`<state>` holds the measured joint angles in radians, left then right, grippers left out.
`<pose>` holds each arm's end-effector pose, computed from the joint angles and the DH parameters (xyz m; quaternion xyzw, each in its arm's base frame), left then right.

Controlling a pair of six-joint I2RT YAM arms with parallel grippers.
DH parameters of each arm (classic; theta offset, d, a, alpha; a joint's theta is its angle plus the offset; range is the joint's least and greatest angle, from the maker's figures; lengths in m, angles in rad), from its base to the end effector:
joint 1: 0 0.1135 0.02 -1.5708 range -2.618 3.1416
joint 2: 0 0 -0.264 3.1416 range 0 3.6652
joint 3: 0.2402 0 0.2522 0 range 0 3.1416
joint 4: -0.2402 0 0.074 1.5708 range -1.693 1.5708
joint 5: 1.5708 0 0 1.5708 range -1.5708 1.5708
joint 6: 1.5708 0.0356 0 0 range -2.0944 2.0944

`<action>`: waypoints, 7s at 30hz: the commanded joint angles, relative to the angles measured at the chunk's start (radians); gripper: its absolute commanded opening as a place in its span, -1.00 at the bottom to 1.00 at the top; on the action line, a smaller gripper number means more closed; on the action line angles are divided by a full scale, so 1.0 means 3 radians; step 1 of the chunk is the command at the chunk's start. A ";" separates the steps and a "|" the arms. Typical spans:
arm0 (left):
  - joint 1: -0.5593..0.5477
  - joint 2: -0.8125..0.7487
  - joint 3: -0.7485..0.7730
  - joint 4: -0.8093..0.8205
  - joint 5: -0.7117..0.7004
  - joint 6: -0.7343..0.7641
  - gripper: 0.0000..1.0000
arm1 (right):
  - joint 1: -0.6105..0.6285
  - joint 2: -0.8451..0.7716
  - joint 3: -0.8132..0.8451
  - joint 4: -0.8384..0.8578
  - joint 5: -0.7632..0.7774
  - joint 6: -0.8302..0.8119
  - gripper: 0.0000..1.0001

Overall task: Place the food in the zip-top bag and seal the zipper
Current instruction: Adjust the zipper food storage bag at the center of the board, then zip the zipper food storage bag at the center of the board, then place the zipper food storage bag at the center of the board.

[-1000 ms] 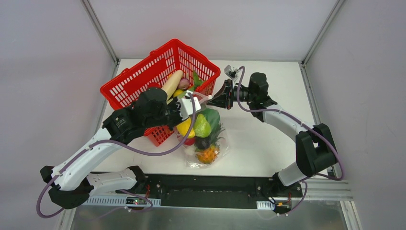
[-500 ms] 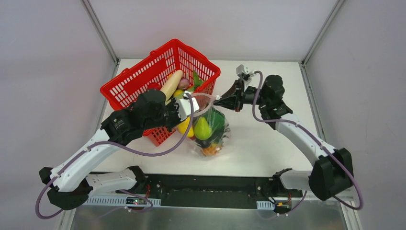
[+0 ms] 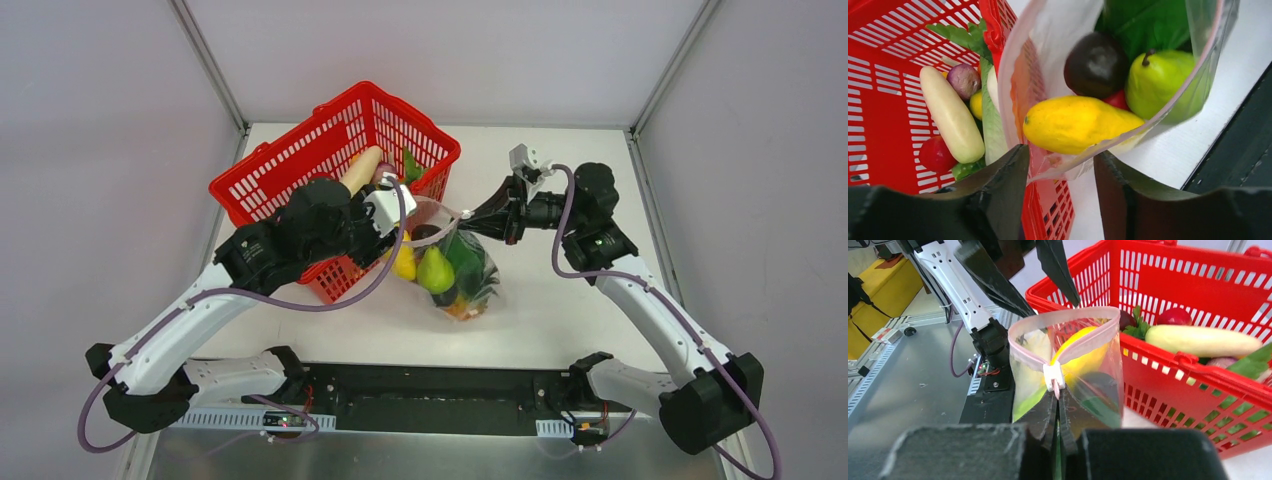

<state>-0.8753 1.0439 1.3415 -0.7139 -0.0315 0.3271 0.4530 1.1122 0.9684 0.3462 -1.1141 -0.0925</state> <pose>0.1316 -0.1560 0.4266 0.4668 0.6958 -0.1350 0.5289 0.2036 0.1347 0.3925 -0.5391 0.4063 0.4467 0.5872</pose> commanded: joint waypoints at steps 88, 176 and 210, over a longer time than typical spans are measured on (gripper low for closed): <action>-0.0322 0.0991 0.0968 -0.0353 0.0805 0.0429 -1.00 | 0.0000 -0.0453 -0.0318 -0.0285 0.0355 -0.0276 -1.00; -0.0132 -0.0047 0.0269 -0.0325 0.0472 0.0136 -1.00 | 0.0378 -0.0504 -0.0073 -0.1283 0.1241 -0.1062 -1.00; -0.0135 -0.1069 -0.0914 0.1253 -0.0407 -0.0429 0.98 | -0.0524 -0.0204 0.0733 -0.1099 0.1954 -0.0727 -1.00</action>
<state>-0.9154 0.7609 1.1164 -0.4686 -0.0814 0.2386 0.3004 1.0393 1.1004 -0.0635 -0.5056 -0.3458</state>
